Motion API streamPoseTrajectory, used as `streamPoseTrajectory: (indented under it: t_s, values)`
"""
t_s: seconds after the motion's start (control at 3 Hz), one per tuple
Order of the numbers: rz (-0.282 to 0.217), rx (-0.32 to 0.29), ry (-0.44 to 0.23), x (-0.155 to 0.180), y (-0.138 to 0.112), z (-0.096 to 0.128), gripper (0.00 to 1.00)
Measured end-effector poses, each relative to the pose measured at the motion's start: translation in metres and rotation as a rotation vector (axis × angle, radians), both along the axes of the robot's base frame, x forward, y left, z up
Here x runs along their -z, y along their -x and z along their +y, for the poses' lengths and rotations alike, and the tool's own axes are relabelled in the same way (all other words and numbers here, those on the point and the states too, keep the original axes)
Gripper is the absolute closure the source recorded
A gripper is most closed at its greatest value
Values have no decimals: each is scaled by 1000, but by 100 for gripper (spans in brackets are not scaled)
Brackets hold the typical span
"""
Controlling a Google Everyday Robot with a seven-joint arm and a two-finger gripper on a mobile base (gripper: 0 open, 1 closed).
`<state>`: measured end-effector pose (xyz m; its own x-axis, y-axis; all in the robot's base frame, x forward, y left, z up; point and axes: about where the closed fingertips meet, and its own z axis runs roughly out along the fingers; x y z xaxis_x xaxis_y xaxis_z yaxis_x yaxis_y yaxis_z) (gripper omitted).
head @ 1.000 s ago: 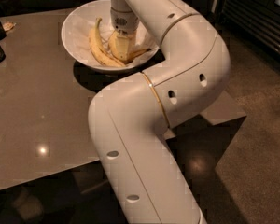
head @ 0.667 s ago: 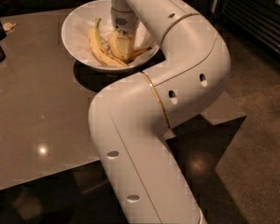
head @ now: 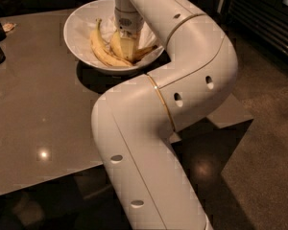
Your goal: Pick banana from white bowl
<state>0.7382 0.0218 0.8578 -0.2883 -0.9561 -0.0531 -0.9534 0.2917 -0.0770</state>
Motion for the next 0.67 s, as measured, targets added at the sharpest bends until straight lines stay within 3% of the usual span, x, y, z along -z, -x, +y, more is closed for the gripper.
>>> streamPoseTrajectory:
  t_s: [0.67]
  values:
    - [-104, -12, -64, -36, -2, -12, 100]
